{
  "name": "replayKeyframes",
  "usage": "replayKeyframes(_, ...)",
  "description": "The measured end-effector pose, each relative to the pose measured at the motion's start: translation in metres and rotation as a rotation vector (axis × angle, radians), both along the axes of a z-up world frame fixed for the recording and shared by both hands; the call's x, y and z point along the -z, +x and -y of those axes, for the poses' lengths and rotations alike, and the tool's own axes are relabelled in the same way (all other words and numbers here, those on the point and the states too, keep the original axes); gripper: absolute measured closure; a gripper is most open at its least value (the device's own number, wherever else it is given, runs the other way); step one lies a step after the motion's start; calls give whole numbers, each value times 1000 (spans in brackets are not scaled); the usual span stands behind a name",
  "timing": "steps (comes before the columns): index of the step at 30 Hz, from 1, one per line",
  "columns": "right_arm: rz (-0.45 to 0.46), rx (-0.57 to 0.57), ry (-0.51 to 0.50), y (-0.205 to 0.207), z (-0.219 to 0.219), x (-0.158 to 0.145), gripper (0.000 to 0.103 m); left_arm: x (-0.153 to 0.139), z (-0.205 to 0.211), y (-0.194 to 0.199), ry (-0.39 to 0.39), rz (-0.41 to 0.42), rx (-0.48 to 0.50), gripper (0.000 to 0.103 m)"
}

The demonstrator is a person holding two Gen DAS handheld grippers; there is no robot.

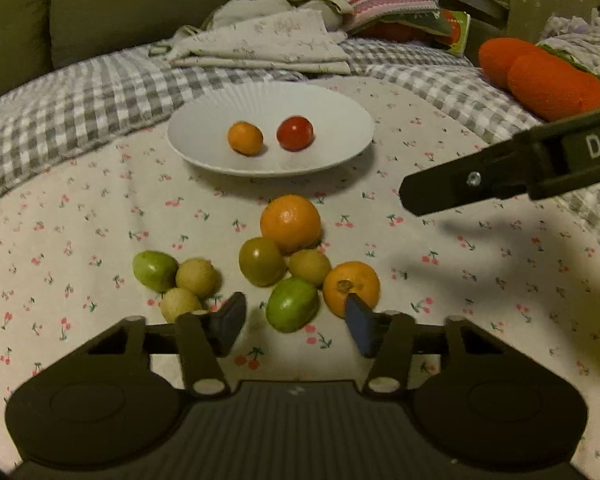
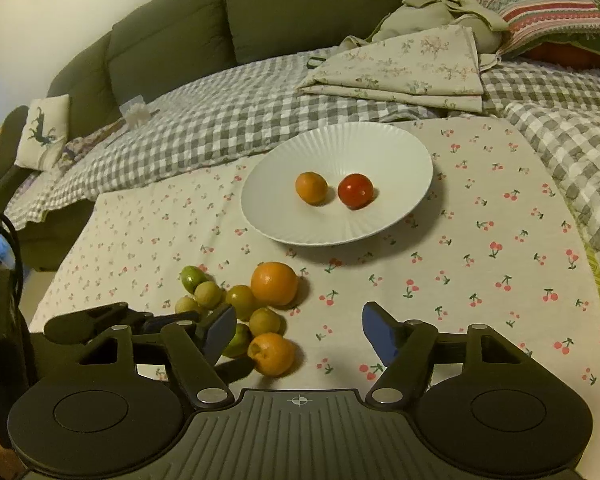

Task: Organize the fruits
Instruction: 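Return both tools to the fruit pile, left tool grasping a green lime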

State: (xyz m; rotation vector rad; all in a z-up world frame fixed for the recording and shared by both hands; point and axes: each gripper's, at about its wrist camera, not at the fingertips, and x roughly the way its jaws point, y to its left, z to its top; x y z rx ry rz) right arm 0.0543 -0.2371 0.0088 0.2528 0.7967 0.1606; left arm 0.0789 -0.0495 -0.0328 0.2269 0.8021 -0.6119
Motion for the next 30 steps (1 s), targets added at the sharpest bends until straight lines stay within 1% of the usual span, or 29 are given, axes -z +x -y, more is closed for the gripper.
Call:
replayKeyframes(5,4,5,1,0,3,0,33,-3,-7,3,13,12,14,57)
replayKeyframes(8,2,0,-2,1,2,0,33,-1,-8,6,29,-4,55,57)
replayKeyframes(11,-1,-7,-7,1,1,1,33,1,-9,6,36,3,78,57)
replayKeyframes(15,2,-6,-11,2,0,2,34,12,4,3,93,16,110,59)
replayKeyframes(16,-1,-6,-11,3,0,2,34,14,7,3,103,24,107,59)
replayKeyframes(18,-5,-10,-14,3,-1,4,37,15,8,5,94,35,96,61)
replayKeyframes(21,-9,-16,-20,4,-3,6,38,17,10,8,78,46,81,71)
replayKeyframes(22,-11,-18,-22,5,-4,8,40,19,12,8,72,47,85,78)
replayKeyframes(24,-16,-23,-27,6,-6,10,43,17,14,4,86,61,90,78)
replayKeyframes(26,-25,-26,-32,9,-8,15,45,12,11,5,75,42,74,78)
replayKeyframes(28,-39,-24,-36,11,-8,19,51,2,1,7,35,13,24,78)
replayKeyframes(30,-51,-24,-41,13,-8,24,53,-8,-10,8,4,-5,-39,78)
